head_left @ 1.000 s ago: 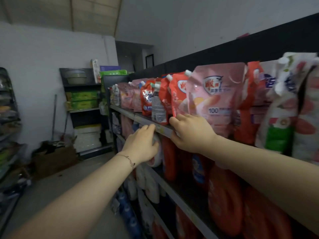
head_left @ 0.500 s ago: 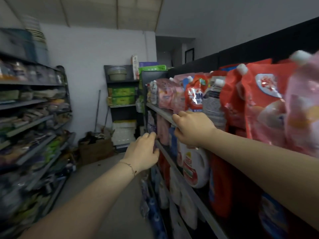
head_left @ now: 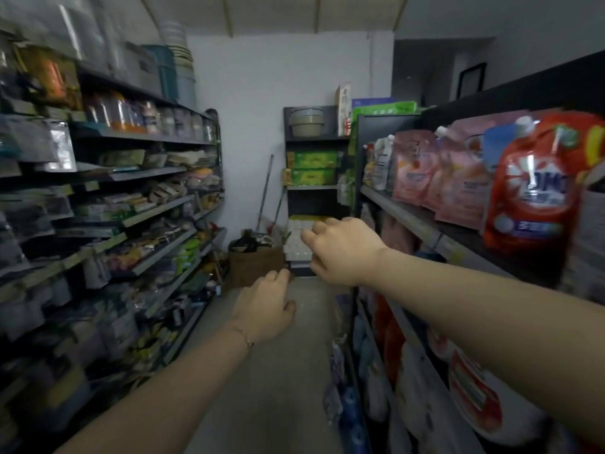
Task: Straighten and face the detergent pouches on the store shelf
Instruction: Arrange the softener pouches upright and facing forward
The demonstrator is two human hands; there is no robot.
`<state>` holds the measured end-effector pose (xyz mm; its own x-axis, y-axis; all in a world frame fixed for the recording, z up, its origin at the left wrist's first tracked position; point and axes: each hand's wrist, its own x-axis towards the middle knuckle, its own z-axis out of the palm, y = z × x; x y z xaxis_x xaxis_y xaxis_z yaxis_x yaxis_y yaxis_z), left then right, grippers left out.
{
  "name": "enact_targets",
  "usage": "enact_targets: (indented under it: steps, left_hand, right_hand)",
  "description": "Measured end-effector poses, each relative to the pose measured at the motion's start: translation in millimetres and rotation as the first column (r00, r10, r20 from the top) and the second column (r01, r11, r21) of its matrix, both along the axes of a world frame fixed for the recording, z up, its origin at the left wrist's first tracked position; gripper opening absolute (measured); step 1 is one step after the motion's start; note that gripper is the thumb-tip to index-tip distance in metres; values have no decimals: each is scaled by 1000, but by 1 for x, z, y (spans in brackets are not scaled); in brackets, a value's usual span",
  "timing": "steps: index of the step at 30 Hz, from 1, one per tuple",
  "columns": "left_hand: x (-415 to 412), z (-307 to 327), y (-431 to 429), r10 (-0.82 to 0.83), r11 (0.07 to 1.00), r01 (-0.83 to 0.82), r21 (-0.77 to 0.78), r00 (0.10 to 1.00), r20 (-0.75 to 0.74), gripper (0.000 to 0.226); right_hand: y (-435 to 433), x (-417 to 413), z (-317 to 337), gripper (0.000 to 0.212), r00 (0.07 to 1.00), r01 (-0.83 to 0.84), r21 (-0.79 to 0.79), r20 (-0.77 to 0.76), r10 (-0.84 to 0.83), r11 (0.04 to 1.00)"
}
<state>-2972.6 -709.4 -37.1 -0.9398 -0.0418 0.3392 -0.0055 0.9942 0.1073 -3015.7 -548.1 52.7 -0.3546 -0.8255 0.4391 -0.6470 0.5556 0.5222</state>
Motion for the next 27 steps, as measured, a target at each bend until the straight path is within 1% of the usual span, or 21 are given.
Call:
enact_targets:
  steps: [4, 8, 11, 15, 17, 21, 25, 27]
  left_hand:
    - [-38, -7, -31, 46, 998, -44, 52, 999, -26, 37]
    - [-83, -21, -54, 30, 991, -19, 133, 996, -86, 28]
    - [-121, -26, -70, -6, 987, 23, 162, 995, -101, 24]
    - [-176, -24, -103, -59, 986, 81, 144, 987, -152, 23]
    - [-203, -24, -123, -57, 990, 77, 117, 985, -166, 27]
    - [-255, -26, -162, -41, 996, 55, 70, 981, -190, 30]
    - [-305, -35, -186, -53, 996, 64, 57, 983, -173, 31]
    - [-330, -39, -191, -69, 996, 76, 43, 987, -147, 32]
  right_hand:
    - [-26, -39, -13, 30, 997, -44, 1, 65, 44, 999]
    - [-47, -89, -25, 34, 994, -28, -79, 103, 36, 996]
    - [-71, -132, -30, 31, 991, -10, -141, 133, 29, 990]
    - [-113, -195, -40, 33, 980, 25, -208, 199, 18, 978]
    - [-134, -226, -50, 37, 970, 39, -224, 241, 17, 974]
    - [-169, -286, -67, 31, 960, 54, -269, 280, 24, 962]
    - [-189, -335, -88, 35, 934, 101, -390, 355, 48, 915]
    - [-195, -357, -100, 32, 921, 133, -429, 386, 48, 893]
